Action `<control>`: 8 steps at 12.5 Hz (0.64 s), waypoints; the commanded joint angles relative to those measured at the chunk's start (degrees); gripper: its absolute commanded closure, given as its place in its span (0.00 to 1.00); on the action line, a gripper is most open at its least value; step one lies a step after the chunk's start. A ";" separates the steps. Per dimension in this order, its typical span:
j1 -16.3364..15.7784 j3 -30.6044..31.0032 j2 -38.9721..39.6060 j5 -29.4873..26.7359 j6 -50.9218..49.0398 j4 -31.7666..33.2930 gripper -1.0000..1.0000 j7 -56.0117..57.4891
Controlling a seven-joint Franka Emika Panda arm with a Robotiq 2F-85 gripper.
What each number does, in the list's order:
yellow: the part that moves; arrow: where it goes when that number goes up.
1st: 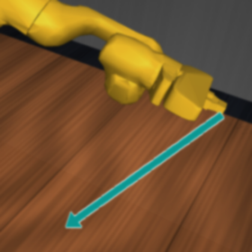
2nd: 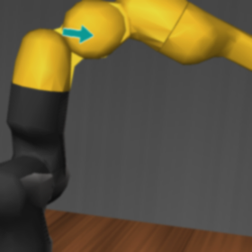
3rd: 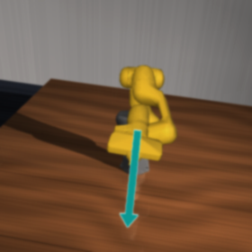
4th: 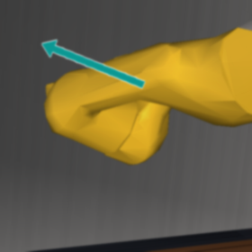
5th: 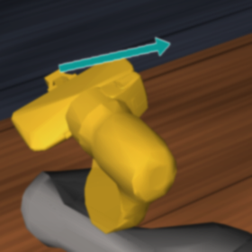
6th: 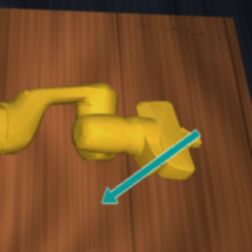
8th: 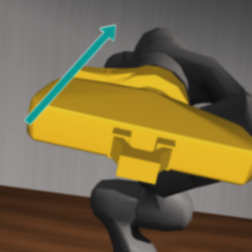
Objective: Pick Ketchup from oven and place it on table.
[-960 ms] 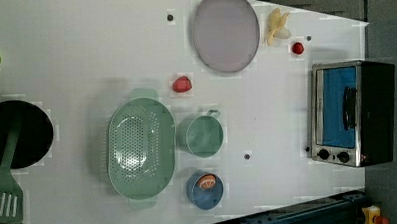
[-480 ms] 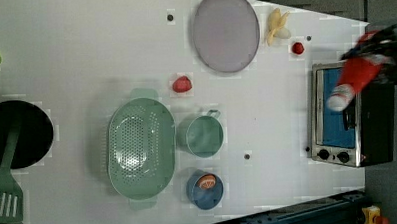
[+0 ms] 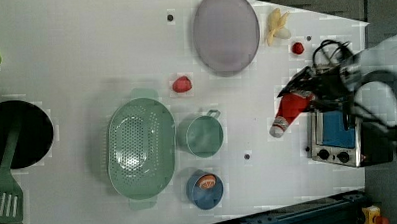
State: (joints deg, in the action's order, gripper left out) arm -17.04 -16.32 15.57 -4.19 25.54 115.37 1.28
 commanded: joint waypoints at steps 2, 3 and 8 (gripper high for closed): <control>2.57 -0.35 -0.01 0.58 14.32 8.66 0.37 -1.79; 2.55 -0.04 1.29 0.56 17.46 10.20 0.37 -2.01; 2.55 0.35 6.32 0.16 22.29 11.16 0.01 -2.04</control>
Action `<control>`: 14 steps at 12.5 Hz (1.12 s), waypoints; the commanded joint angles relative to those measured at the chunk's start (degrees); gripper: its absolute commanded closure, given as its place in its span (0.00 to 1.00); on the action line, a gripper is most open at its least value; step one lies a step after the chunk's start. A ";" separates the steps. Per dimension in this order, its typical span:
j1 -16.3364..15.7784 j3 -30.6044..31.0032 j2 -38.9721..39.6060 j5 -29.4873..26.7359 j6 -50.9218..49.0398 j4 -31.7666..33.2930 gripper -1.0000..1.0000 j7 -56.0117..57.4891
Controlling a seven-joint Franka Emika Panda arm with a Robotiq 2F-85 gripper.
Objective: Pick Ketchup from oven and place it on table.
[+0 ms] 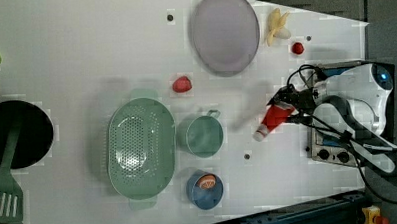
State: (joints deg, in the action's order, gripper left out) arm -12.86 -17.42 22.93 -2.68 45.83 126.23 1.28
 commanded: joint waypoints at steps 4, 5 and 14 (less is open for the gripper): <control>-1.55 0.68 -6.92 -1.37 -1.40 -1.96 0.00 -2.08; -1.54 0.37 -9.94 -1.37 -4.38 -3.74 0.00 -2.08; -1.48 -0.33 -23.84 5.01 -37.34 -33.90 0.00 -2.08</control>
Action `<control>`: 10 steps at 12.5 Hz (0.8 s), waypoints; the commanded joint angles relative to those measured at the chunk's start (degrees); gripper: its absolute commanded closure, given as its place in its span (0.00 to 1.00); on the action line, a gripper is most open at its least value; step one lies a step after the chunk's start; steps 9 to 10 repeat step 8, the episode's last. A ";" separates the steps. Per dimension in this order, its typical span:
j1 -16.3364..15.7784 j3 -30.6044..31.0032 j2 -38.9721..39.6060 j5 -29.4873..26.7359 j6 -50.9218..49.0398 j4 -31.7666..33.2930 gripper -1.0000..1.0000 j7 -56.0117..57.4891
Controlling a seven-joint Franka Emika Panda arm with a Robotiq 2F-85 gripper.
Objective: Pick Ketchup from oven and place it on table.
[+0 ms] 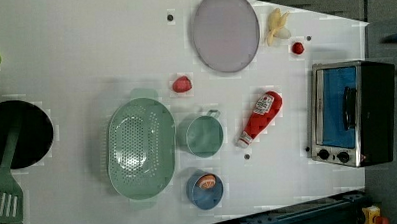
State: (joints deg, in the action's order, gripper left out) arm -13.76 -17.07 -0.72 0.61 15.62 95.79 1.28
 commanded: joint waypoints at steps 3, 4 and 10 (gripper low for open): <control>-0.57 -0.82 -0.36 1.71 -18.15 -7.46 0.00 -2.08; -0.58 -0.70 -0.35 1.71 -17.58 -8.25 0.00 -2.08; -0.62 -0.53 -0.32 1.72 -17.36 -8.89 0.00 -2.08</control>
